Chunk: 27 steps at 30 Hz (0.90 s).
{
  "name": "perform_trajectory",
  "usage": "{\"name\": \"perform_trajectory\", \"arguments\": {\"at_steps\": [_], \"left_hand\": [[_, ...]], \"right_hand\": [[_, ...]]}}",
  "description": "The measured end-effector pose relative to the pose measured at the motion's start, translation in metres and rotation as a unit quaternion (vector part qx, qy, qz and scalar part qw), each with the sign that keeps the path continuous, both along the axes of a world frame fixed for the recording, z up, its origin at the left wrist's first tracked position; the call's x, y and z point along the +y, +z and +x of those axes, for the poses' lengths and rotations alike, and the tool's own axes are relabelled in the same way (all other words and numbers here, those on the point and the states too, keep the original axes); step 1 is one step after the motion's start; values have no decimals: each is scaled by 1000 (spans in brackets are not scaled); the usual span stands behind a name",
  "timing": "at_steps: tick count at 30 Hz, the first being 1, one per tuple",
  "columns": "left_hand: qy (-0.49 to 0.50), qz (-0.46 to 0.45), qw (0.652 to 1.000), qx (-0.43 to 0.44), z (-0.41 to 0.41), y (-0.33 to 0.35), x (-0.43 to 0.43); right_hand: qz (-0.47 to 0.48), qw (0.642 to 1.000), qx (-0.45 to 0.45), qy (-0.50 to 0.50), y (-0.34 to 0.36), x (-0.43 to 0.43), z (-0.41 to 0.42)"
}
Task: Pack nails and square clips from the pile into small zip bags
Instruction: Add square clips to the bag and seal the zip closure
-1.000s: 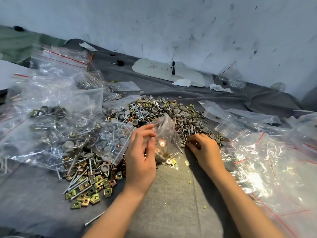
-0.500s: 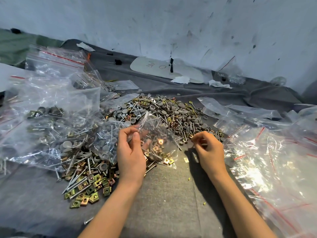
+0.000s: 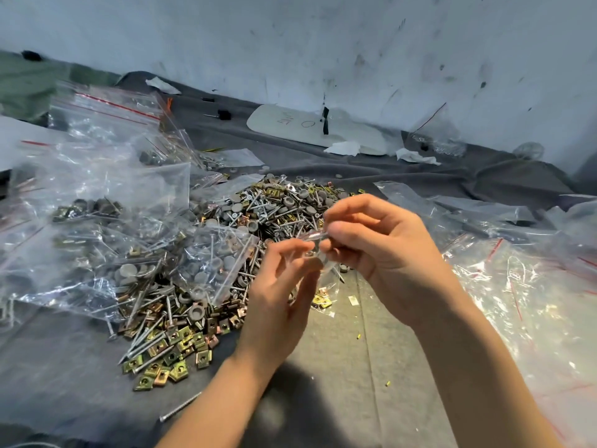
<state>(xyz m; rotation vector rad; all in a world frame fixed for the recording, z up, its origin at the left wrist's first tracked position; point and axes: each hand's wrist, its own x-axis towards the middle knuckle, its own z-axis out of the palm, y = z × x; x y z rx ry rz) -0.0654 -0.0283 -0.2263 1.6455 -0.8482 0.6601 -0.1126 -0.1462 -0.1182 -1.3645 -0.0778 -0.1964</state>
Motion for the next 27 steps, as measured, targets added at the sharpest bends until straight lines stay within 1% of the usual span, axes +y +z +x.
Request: {"name": "perform_trajectory", "arguments": {"at_steps": [2, 4, 7, 10, 11, 12, 13, 14, 15, 16, 17, 19, 21, 23, 24, 27], "left_hand": [[-7, -1, 1000, -6, 0, -1, 0], [-11, 2, 1000, -6, -1, -1, 1], [-12, 6, 1000, 12, -1, -1, 2], [-1, -14, 1000, 24, -2, -1, 3], [3, -24, 999, 28, -2, -1, 3], [7, -36, 999, 33, -3, -1, 3], [10, -48, 998, 39, -3, 0, 3], [13, -58, 997, 43, -3, 0, 3], [19, -66, 997, 43, -3, 1, 3], [24, -71, 996, 41, -3, 1, 3], [26, -74, 996, 39, -3, 1, 4], [27, -76, 996, 34, -2, 1, 4], [28, -70, 997, 35, -2, 2, 4], [28, -61, 997, 35, -2, 2, 4], [26, -58, 997, 35, -3, 2, 4], [19, -55, 997, 40, -3, 2, 4]], "right_hand": [[-41, 998, 36, -20, -2, 3, 2], [-61, 996, 52, -44, -6, 3, 3], [-28, 998, 38, -46, -8, 0, 4], [-1, 995, 6, -99, -11, -12, 7], [-20, 991, -4, -133, -14, -17, 10], [-82, 981, -4, -178, -21, -23, 13], [-188, 956, 14, -225, -30, -29, 16], [-321, 913, 48, -249, -41, -33, 19], [-435, 863, 92, -240, -53, -35, 22], [-512, 819, 133, -223, -66, -35, 23], [-552, 790, 163, -212, -79, -36, 23], [-578, 765, 175, -224, -99, -37, 23], [-595, 750, 154, -243, -107, -36, 23], [-612, 740, 143, -241, -110, -36, 23], [-606, 745, 134, -245, -110, -36, 24], [-541, 789, 108, -272, -101, -37, 24]]}}
